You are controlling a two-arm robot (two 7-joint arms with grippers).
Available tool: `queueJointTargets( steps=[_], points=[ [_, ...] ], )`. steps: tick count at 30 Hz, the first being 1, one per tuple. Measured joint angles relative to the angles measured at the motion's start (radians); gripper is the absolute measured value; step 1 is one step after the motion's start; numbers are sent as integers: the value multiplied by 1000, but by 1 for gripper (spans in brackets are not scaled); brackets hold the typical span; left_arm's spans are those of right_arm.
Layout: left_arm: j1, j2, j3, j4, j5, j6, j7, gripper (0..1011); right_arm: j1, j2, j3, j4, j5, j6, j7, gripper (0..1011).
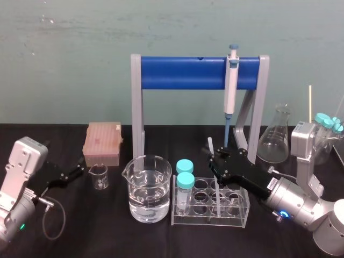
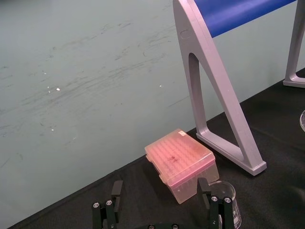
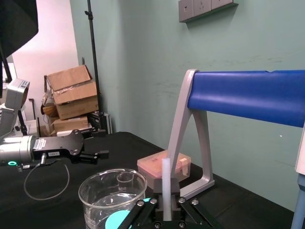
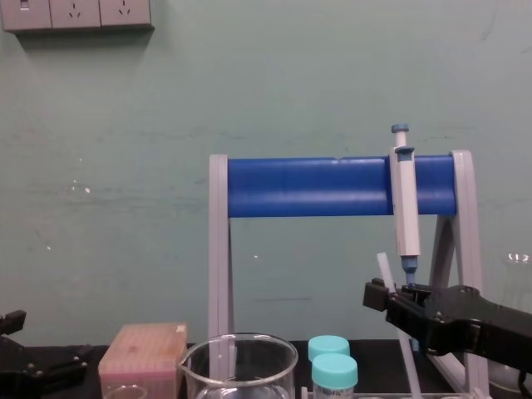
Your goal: Pick up the stirring rod with one hand, then place it down.
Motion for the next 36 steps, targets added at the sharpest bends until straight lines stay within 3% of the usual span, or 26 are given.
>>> queueJointTargets(
  steps=[8,10,13,20,28,33,36],
  points=[
    [0,0,0,0,0,0,0,1000,-1,0,1,-1,2,0,0,283],
    [0,0,0,0,0,0,0,1000,-1,0,1,-1,2,0,0,393],
    [0,0,0,0,0,0,0,1000,-1,0,1,-1,3,0,0,451],
    [0,0,0,0,0,0,0,1000,-1,0,1,-2,4,0,0,715],
    [0,0,0,0,0,0,0,1000,-1,0,2,-2,4,0,1,932],
    [0,0,0,0,0,0,0,1000,-2,1,3,-4,2,0,-3,1000],
    [0,0,0,0,0,0,0,1000,-6,8,29,-28,-17,1,-63,1000]
  ],
)
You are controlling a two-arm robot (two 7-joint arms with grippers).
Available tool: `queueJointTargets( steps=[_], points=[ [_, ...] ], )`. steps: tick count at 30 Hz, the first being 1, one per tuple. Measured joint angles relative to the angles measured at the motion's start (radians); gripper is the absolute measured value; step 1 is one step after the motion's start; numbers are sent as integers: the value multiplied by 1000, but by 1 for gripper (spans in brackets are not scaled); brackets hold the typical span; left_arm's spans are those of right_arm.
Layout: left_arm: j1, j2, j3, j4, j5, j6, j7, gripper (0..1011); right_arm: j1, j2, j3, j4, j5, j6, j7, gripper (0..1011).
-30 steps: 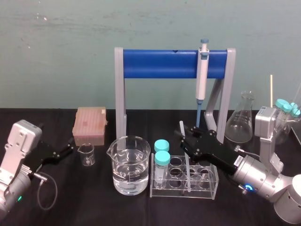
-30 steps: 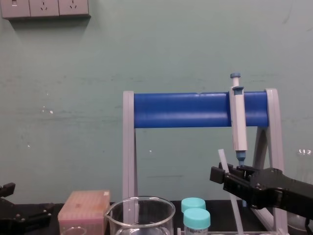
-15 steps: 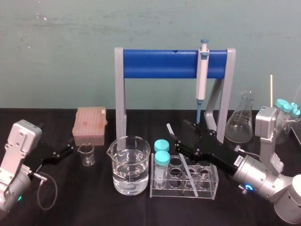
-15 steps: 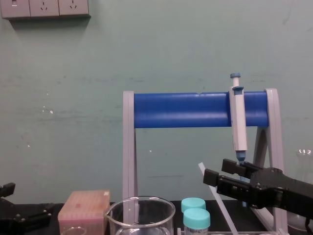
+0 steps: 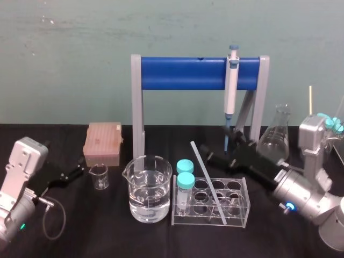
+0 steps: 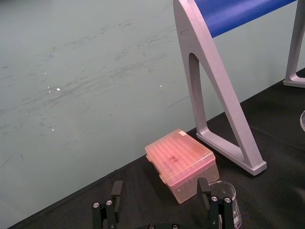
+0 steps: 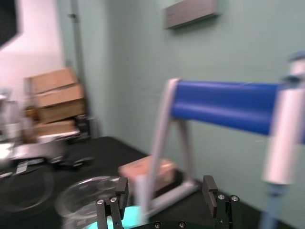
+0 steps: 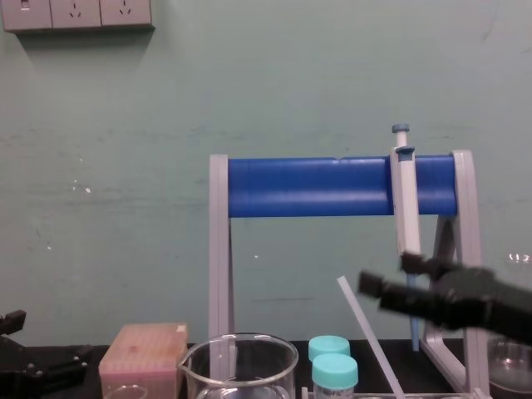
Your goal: Pick up the stirring rod with one hand, then place it down.
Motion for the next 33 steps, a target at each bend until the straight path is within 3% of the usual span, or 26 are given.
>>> queueJointTargets(
  steps=[5,7,8,9,10,11,14,23,33],
  points=[
    [0,0,0,0,0,0,0,1000,-31,3,68,-50,-64,5,-181,1000],
    [0,0,0,0,0,0,0,1000,-60,-1,113,-83,-130,25,-345,1000],
    [0,0,0,0,0,0,0,1000,-60,-1,113,-83,-130,25,-345,1000],
    [0,0,0,0,0,0,0,1000,-84,-14,148,-99,-186,70,-493,1000],
    [0,0,0,0,0,0,0,1000,-84,-14,148,-99,-186,70,-493,1000],
    [0,0,0,0,0,0,0,1000,-97,-26,166,-102,-212,101,-569,1000],
    [0,0,0,0,0,0,0,1000,-112,-42,189,-101,-237,152,-652,1000],
    [0,0,0,0,0,0,0,1000,-121,-71,214,-57,-216,286,-660,1000],
    [0,0,0,0,0,0,0,1000,-120,-73,214,-52,-215,295,-652,1000]
  ],
)
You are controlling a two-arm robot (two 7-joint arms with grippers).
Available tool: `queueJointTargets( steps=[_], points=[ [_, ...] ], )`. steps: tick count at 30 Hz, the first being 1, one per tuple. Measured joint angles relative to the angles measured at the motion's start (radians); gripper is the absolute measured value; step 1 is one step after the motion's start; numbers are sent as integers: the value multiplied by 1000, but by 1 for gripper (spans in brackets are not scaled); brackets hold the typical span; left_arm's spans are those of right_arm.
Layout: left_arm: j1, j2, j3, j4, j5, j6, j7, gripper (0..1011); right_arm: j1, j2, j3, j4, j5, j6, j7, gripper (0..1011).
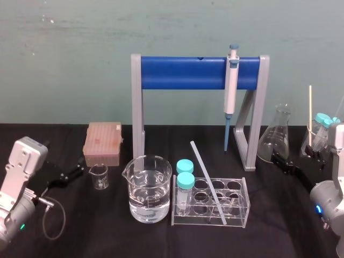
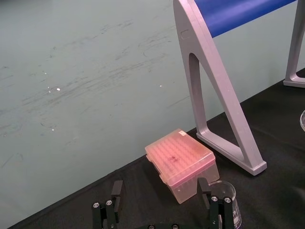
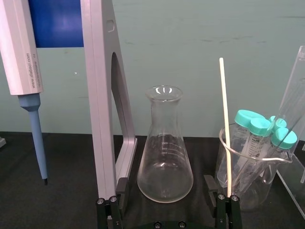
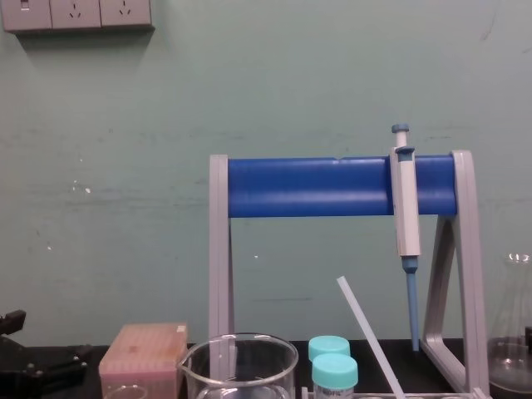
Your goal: Pick up the stirring rod with one hand, then place it down.
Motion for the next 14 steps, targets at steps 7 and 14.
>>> queueJointTargets(
  steps=[7,14],
  points=[
    [0,0,0,0,0,0,0,1000,1,1,-1,-2,0,-5,0,1000],
    [0,0,0,0,0,0,0,1000,1,2,-2,-3,1,-7,1,1000]
  ],
)
